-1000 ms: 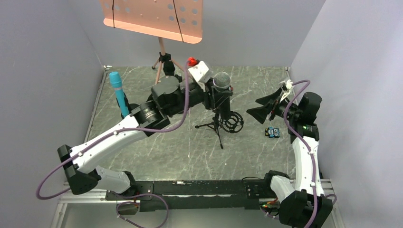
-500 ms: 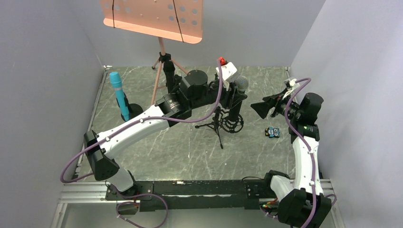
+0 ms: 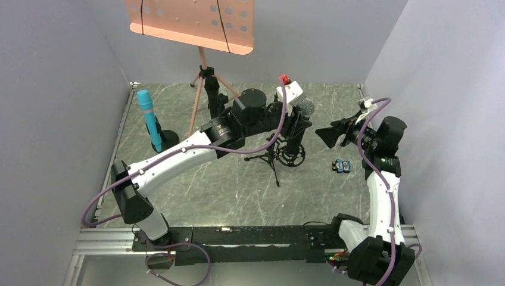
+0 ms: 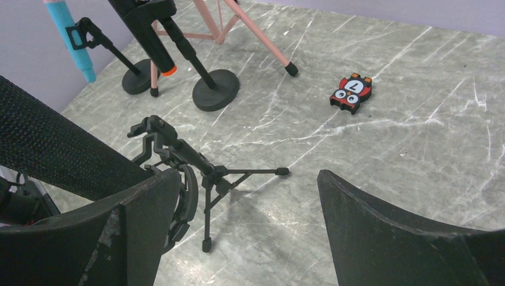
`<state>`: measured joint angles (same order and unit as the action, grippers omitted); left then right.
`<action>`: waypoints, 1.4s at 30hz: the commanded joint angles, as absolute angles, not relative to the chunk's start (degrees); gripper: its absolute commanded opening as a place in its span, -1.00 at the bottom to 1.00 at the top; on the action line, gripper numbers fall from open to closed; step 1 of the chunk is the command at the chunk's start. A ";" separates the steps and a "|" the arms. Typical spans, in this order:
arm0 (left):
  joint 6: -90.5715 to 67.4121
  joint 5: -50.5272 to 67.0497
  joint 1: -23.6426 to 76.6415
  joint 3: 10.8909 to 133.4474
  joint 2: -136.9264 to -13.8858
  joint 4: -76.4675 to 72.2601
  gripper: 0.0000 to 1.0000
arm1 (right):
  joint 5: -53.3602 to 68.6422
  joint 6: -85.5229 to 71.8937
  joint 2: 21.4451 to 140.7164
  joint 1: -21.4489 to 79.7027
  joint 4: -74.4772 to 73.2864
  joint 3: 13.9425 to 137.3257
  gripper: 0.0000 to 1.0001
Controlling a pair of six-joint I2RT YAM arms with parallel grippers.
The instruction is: Attach the microphones to the stand
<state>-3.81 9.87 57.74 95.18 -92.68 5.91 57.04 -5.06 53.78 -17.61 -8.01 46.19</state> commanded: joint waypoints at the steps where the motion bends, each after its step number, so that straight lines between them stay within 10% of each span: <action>1: -1.35 10.56 58.12 97.88 -92.89 7.47 -1.00 | 56.69 -5.80 53.49 -18.10 -5.53 46.49 0.81; 42: 0.47 16.81 57.84 77.93 -89.93 -1.07 -1.00 | 58.09 -4.53 55.21 -18.21 -5.30 45.88 0.81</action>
